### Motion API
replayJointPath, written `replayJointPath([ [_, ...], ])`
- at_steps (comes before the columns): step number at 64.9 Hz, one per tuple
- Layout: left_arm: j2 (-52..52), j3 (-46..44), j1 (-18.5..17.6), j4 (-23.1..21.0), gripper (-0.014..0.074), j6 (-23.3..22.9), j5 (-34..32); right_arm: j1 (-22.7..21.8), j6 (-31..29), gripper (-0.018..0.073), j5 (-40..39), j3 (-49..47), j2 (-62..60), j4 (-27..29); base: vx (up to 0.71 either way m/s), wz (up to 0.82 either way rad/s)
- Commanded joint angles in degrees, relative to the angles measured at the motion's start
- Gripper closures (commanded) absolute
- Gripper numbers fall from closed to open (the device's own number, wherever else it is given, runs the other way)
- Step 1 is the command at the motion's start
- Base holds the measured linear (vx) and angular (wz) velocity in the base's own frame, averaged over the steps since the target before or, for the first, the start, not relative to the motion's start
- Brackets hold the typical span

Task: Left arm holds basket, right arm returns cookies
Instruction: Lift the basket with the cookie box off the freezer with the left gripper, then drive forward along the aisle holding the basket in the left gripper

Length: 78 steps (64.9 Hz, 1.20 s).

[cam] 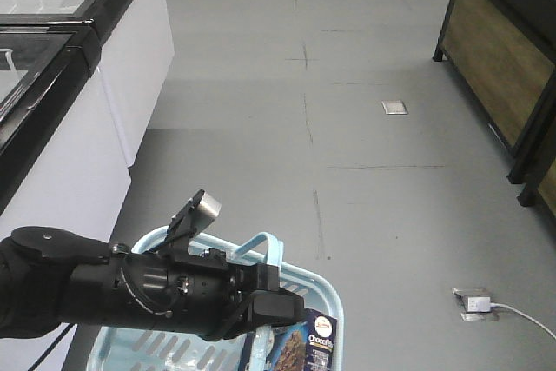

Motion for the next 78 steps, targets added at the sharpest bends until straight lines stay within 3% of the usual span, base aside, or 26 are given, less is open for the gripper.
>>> replayJointPath([
  [1, -2.00, -1.63, -0.05, -5.26, 0.0604, 0.53, 2.92, -0.17, 0.00, 0.0567, -4.18, 0.13, -0.49, -0.21, 0.00, 0.00],
  [78, -2.00, -1.63, -0.05, -5.21, 0.0604, 0.53, 2.92, -0.17, 0.00, 0.0567, -4.18, 0.13, -0.49, -0.21, 0.00, -0.02],
])
